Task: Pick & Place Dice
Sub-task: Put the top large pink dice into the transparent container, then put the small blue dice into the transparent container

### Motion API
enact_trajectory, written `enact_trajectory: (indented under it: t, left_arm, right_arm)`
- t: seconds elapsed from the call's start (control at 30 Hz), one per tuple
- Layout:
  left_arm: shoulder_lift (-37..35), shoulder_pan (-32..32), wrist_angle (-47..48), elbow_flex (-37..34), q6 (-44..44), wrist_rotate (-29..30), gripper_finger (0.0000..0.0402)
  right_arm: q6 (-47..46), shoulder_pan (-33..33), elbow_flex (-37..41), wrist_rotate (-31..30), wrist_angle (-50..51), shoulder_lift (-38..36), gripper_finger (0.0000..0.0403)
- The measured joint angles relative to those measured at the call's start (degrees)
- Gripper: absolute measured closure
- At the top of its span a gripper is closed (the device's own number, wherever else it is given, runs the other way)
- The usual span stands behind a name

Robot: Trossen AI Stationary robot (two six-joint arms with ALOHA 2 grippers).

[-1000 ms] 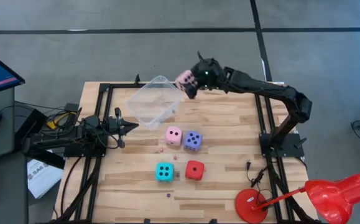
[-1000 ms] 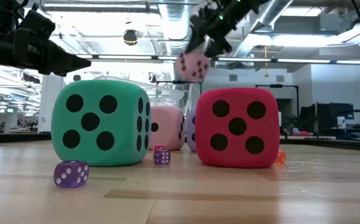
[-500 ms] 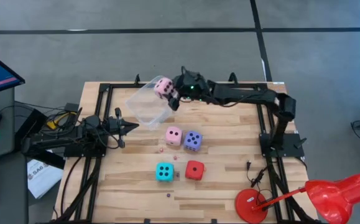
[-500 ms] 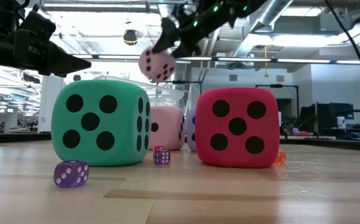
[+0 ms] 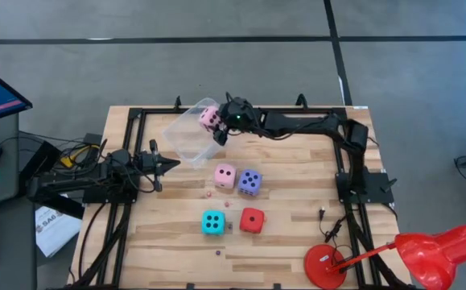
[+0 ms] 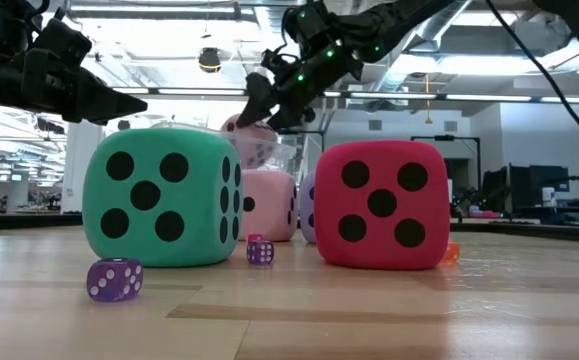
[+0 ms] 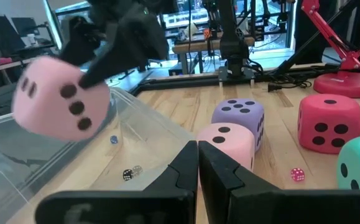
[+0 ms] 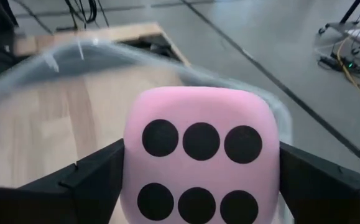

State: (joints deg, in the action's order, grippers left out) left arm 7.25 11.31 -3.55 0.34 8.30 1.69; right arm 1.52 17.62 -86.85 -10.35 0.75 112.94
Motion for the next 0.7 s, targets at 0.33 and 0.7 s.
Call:
enact_trajectory:
  t: [0.33, 0.7]
  left_arm:
    - [0.00, 0.02, -0.11, 0.00, 0.00, -0.01, 0.0399]
    - [0.00, 0.02, -0.15, 0.00, 0.00, -0.02, 0.0399]
  right_arm:
    - [0.41, -0.91, 0.02, 0.01, 0.90, -0.38, 0.0012]
    - [-4.96, 0.62, 0.02, 1.47, -0.02, -0.38, 0.0004]
